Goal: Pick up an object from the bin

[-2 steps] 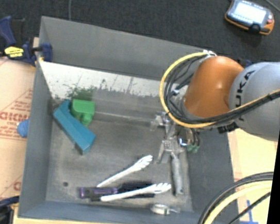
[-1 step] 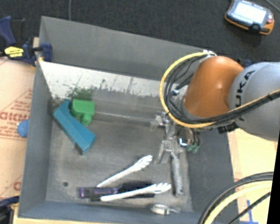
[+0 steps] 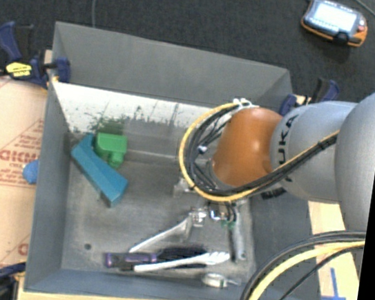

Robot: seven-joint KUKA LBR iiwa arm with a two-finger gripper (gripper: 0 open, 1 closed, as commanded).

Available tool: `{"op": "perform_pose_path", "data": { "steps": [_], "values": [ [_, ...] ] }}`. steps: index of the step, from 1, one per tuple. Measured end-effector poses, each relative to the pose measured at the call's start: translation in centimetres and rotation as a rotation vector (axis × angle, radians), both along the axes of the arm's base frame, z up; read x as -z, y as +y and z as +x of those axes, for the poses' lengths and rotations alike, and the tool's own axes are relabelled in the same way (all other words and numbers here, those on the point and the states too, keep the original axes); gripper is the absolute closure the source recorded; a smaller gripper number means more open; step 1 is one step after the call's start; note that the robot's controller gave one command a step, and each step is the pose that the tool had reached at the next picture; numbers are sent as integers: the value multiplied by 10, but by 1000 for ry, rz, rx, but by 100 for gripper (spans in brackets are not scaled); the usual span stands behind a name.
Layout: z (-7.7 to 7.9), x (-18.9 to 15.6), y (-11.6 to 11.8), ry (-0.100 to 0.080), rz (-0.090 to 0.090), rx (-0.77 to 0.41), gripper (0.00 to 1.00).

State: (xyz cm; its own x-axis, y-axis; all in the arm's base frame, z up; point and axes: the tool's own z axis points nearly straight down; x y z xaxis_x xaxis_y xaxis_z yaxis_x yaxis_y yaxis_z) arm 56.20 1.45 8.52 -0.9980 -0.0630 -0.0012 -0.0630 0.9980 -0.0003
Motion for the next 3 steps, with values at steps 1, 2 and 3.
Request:
{"op": "perform_pose_path", "data": {
  "steps": [1,2,3],
  "values": [
    [30,11,6,-15,-1,74,0],
    [22,14,79,-12,2,131,100],
    [22,14,78,-12,2,130,100]
  ]
}}
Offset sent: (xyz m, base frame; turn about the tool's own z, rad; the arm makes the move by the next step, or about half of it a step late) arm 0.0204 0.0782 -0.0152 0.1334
